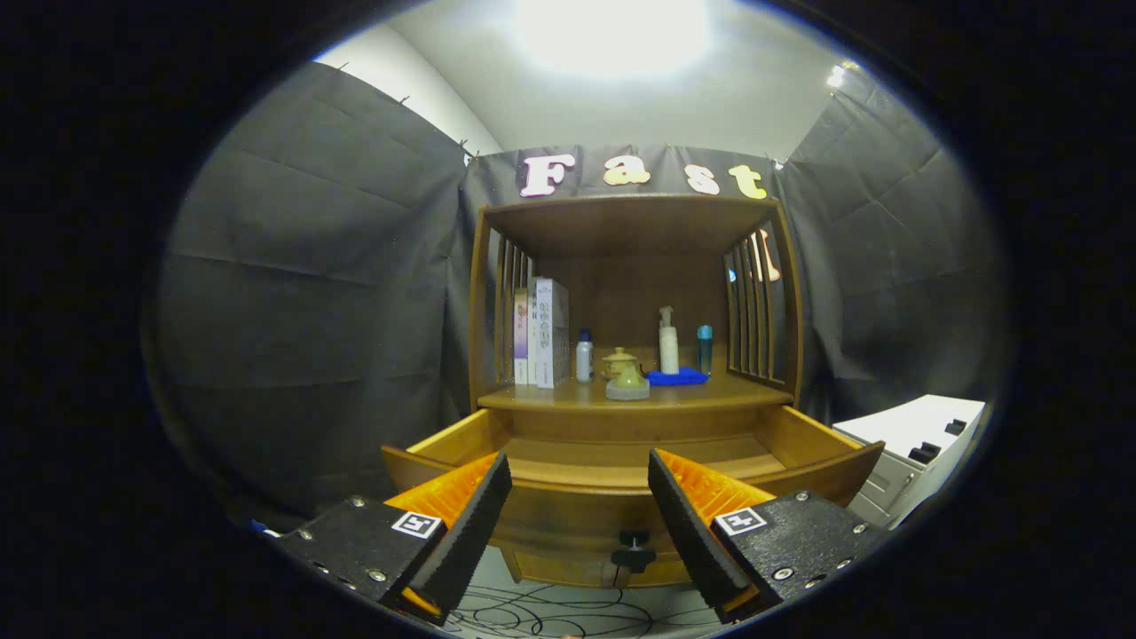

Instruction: Pull open the drawer, take out the items inside it, and place them on the countertop above the cabinet.

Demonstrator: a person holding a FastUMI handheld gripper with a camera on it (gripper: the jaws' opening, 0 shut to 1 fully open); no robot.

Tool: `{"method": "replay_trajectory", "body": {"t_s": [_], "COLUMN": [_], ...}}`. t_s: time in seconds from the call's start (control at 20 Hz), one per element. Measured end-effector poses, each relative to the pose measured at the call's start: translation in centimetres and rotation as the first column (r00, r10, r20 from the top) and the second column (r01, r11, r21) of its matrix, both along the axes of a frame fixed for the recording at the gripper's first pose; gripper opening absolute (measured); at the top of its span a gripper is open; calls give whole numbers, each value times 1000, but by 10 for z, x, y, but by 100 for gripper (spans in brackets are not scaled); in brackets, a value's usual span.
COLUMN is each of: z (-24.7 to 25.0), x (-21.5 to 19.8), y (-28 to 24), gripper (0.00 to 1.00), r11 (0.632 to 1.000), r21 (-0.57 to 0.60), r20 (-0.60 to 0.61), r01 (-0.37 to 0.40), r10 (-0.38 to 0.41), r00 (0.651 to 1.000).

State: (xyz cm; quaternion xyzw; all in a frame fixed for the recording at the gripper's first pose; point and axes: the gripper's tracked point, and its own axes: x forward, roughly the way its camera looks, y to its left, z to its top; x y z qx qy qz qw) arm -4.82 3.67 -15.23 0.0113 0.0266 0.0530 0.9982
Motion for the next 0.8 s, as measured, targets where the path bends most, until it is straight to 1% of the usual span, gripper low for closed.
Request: {"method": "replay_trajectory", "body": {"t_s": [0.2,0.25,0.4,0.5,0.55,0.6,0.7,0.8], "z": [-43,-50,-70,-80,-78,-78,-80,-80], "x": [13,19,38,46,47,48,51,50], "y": [-23,-25,-21,-28,-33,-30,-27,-29], "gripper": [96,96,96,96,96,94,94,94], "r11": [997,997,998,996,993,993,992,991], "r21": [-4,-3,-5,-42,-53,-45,-25,-40], "r20": [-57,-64,-89,-106,-77,-72,-78,-92], "r01": [71,79,58,84,103,106,121,130], "r10": [-71,-79,-58,-88,-107,-109,-123,-133], "r00": [996,995,994,990,991,991,989,987]}}
